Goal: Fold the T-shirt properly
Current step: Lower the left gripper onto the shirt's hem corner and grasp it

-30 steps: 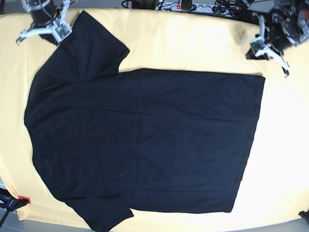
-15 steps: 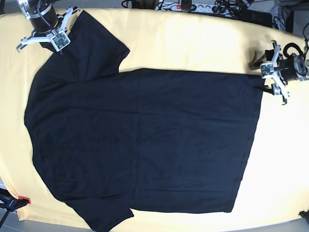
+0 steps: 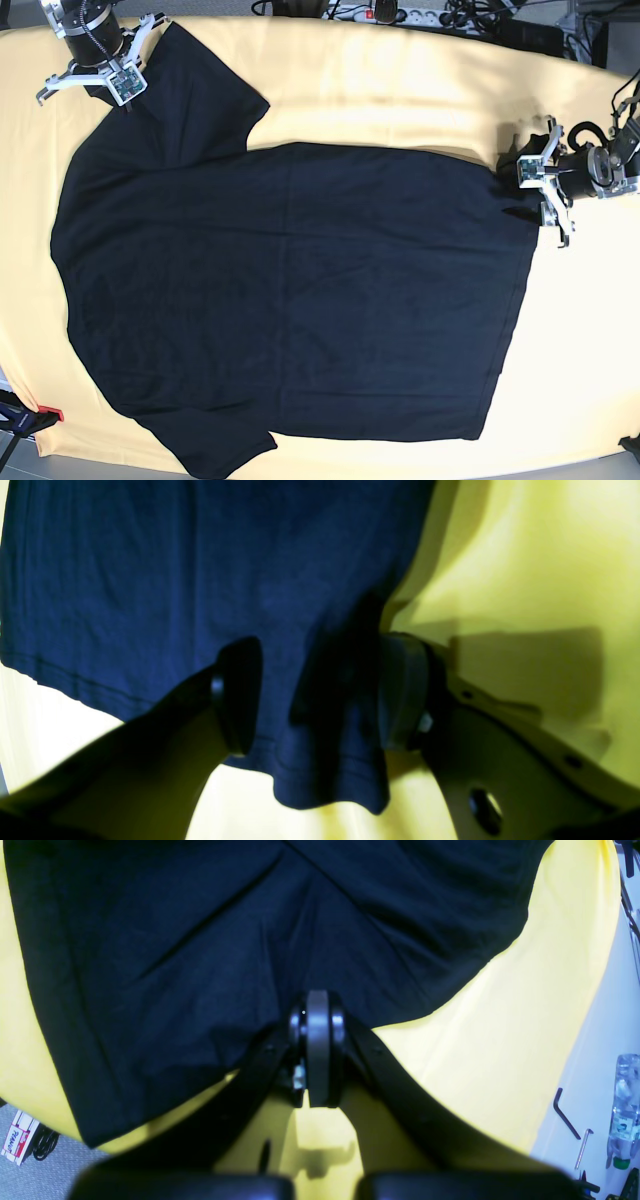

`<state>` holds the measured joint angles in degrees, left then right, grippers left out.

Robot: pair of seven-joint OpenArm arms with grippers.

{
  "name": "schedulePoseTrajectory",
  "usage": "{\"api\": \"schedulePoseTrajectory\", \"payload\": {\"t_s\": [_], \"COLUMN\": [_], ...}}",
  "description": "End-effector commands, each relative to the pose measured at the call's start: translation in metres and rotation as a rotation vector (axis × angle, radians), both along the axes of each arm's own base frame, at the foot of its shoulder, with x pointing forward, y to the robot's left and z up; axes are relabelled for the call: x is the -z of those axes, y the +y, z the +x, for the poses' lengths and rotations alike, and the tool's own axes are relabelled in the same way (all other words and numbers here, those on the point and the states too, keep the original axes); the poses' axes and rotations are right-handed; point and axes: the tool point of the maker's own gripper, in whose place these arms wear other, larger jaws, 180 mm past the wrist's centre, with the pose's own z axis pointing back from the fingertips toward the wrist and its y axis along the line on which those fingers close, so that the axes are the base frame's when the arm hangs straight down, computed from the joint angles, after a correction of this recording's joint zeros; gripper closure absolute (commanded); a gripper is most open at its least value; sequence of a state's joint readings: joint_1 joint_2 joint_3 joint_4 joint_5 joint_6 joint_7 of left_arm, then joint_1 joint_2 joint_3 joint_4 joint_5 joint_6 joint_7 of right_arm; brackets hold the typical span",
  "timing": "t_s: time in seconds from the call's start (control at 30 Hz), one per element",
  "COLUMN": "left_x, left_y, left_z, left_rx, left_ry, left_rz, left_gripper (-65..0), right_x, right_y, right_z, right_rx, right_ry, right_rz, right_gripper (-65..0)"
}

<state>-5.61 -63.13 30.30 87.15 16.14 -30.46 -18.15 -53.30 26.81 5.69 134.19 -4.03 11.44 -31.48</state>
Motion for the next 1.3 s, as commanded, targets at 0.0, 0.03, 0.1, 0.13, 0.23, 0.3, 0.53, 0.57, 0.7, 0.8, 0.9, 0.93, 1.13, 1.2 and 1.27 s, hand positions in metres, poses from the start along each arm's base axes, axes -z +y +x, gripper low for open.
{"api": "schedulePoseTrajectory", "payload": {"t_s": [0.0,0.03,0.1,0.13,0.23,0.3,0.53,0.57,0.7,0.8,0.9,0.93,1.13,1.2,1.27], "left_x": [-0.003,-0.005,-0.01,-0.01,-0.005,-0.002,0.0,-0.003,-0.01,-0.015,-0.023,-0.026,-0.033,-0.032,-0.032], "left_y": [0.013,0.012,0.009,0.008,0.005,0.0,-0.005,-0.008,-0.016,-0.013,-0.013,-0.012,-0.009,-0.009,-0.01], "left_z": [0.008,0.012,0.018,0.018,0.01,0.005,0.007,0.007,0.007,0.01,0.014,0.015,0.014,0.014,0.013], "left_rx": [-0.004,-0.004,-0.007,-0.008,0.004,0.013,0.014,0.024,0.053,0.054,0.06,0.063,0.082,0.081,0.079], "left_ry": [-0.025,-0.036,-0.051,-0.05,-0.001,0.029,0.016,0.011,-0.013,-0.047,-0.086,-0.096,-0.113,-0.112,-0.105], "left_rz": [0.061,0.058,0.049,0.043,0.039,0.032,0.057,0.052,0.066,0.118,0.135,0.138,0.172,0.173,0.166], "left_gripper": [-36.2,-36.2,-36.2,-36.2,-31.8,-13.9,0.0,0.0,0.0,0.0,0.0,0.0,0.0,0.0,0.0], "right_x": [-0.007,-0.007,-0.006,-0.007,-0.007,-0.007,-0.007,-0.007,-0.007,-0.007,-0.007,-0.007,-0.007,-0.009,-0.014], "right_y": [0.001,0.001,0.001,0.001,0.001,0.001,0.001,0.001,0.0,0.001,0.001,0.001,-0.001,-0.003,-0.002], "right_z": [0.003,0.003,0.003,0.003,0.003,0.003,0.003,0.003,0.003,0.003,0.003,0.003,0.003,0.006,0.012], "right_rx": [-0.01,-0.01,-0.01,-0.01,-0.01,-0.01,-0.01,-0.01,-0.01,-0.011,-0.011,-0.011,-0.017,-0.045,-0.069], "right_ry": [-0.024,-0.024,-0.024,-0.024,-0.024,-0.026,-0.026,-0.026,-0.025,-0.026,-0.026,-0.026,-0.029,-0.042,-0.079], "right_rz": [-0.003,-0.003,-0.003,-0.003,-0.003,-0.002,-0.003,-0.003,-0.003,-0.003,-0.003,-0.003,-0.023,-0.067,-0.084], "right_gripper": [0.0,0.0,0.0,0.0,0.0,0.0,0.0,0.0,0.0,0.0,0.0,0.0,0.0,0.0,-1.2]}}
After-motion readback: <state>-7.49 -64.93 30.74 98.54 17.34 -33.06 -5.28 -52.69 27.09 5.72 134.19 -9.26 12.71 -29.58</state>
